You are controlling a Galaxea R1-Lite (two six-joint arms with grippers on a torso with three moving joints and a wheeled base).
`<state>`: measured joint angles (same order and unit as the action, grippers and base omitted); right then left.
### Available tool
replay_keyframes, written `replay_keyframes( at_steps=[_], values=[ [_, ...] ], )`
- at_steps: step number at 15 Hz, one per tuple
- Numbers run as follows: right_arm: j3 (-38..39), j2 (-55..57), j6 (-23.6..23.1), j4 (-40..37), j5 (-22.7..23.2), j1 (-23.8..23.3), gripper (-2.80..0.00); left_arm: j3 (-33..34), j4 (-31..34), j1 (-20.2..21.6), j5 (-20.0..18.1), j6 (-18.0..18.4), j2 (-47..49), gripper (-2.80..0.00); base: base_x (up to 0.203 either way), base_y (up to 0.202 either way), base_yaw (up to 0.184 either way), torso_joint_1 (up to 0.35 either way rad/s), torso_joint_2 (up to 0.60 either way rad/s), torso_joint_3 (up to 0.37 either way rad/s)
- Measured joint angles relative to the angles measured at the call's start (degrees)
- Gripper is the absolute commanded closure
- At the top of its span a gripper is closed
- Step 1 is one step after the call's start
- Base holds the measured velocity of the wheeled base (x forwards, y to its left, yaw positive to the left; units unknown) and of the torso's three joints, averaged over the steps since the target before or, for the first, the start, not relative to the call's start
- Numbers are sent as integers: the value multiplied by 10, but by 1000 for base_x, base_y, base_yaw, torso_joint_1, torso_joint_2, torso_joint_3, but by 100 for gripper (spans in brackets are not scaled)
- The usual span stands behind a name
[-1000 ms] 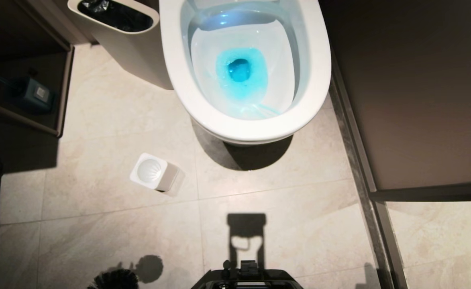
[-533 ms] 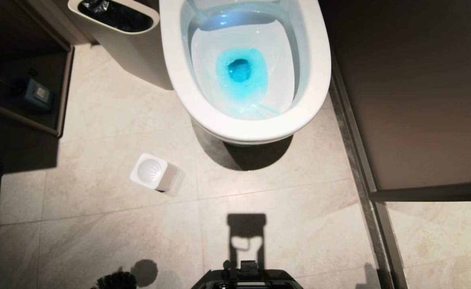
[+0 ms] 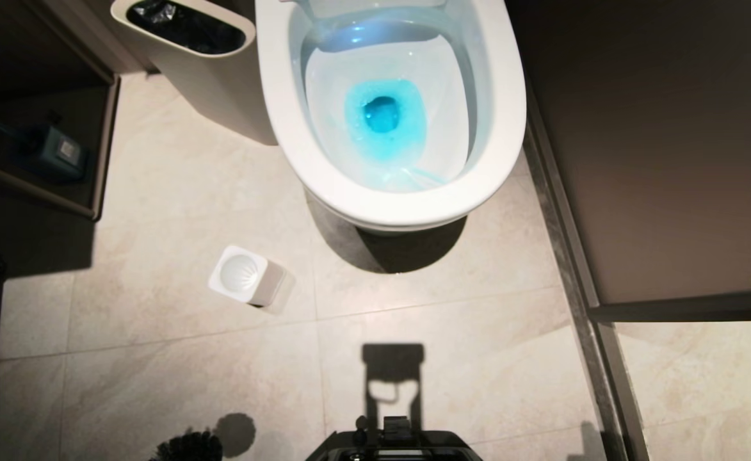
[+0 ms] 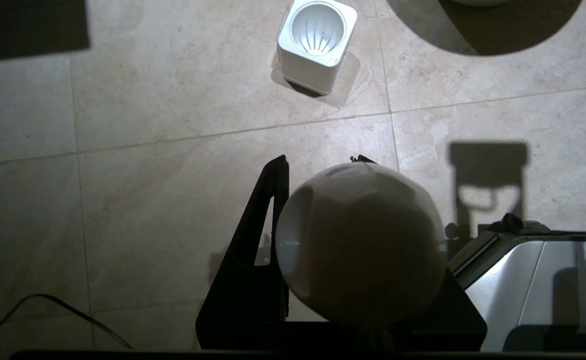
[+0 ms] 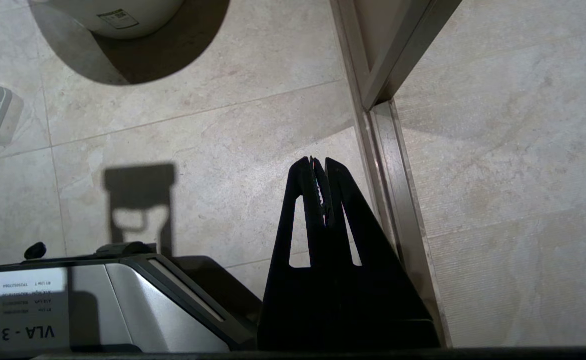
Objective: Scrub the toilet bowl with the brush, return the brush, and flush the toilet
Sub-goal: Scrub the toilet bowl
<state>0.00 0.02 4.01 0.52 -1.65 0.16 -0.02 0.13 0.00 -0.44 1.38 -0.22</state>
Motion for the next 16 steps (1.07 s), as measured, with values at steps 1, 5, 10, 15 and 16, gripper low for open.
replay_keyframes(
  at_steps=[1,5,10,15,16],
  values=[
    [0,0,0,0,0,0,0,0,1,0,0,1,0,0,0,0,0,-1,-2,138],
    [0,0,0,0,0,0,0,0,0,0,3,-9,0,0,0,0,0,0,0,158],
    [0,0,0,0,0,0,0,-1,0,0,4,-12,0,0,0,0,0,0,1,195],
    [0,0,0,0,0,0,0,-1,0,0,4,-15,0,0,0,0,0,4,2,202],
    [0,0,0,0,0,0,0,-1,0,0,4,-15,0,0,0,0,0,3,-4,202]
  ],
)
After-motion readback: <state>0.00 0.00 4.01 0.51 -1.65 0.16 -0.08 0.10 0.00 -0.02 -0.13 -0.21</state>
